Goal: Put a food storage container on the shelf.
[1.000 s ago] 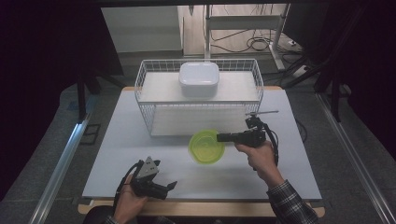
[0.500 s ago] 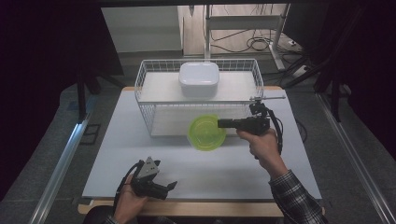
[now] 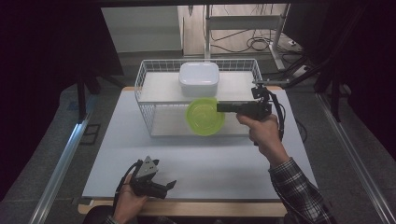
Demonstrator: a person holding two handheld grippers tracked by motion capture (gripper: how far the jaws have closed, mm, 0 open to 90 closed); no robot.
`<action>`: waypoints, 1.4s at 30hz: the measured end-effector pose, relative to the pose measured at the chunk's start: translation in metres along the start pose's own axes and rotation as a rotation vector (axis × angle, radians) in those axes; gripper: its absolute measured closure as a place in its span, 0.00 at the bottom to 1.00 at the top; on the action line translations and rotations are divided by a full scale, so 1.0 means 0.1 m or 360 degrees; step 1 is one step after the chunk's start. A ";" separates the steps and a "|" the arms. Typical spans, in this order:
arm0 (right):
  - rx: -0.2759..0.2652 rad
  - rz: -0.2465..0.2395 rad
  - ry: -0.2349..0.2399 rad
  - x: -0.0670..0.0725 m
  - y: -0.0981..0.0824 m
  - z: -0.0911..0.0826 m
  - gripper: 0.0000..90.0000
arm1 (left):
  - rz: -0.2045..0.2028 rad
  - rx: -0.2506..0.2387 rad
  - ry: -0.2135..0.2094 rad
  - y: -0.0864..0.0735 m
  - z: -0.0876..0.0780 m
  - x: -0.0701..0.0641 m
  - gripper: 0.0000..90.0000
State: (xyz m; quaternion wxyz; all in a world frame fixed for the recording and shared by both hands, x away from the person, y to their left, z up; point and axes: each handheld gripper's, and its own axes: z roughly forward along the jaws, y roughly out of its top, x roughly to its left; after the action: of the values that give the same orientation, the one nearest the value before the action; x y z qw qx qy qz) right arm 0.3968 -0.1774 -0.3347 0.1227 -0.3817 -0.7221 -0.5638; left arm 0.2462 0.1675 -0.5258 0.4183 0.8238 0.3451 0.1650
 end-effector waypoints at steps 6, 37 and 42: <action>-0.0040 -0.0035 -0.0007 0.11 0.18 0.00 0.91 | -0.0004 0.0001 -0.0003 0.00 0.00 0.00 0.01; -0.0358 0.0089 -0.0274 0.22 1.06 0.19 0.91 | 0.0013 0.0019 -0.0030 0.00 0.01 -0.02 0.01; -0.0382 0.0124 -0.0324 0.14 1.10 0.27 0.91 | 0.0016 0.0019 -0.0035 0.00 0.01 -0.02 0.01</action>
State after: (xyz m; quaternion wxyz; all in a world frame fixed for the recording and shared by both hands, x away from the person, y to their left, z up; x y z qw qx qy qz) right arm 0.4701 -0.1389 -0.2561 0.0243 -0.4765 -0.6428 -0.5993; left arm 0.2448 0.1655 -0.5262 0.4162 0.8299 0.3373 0.1560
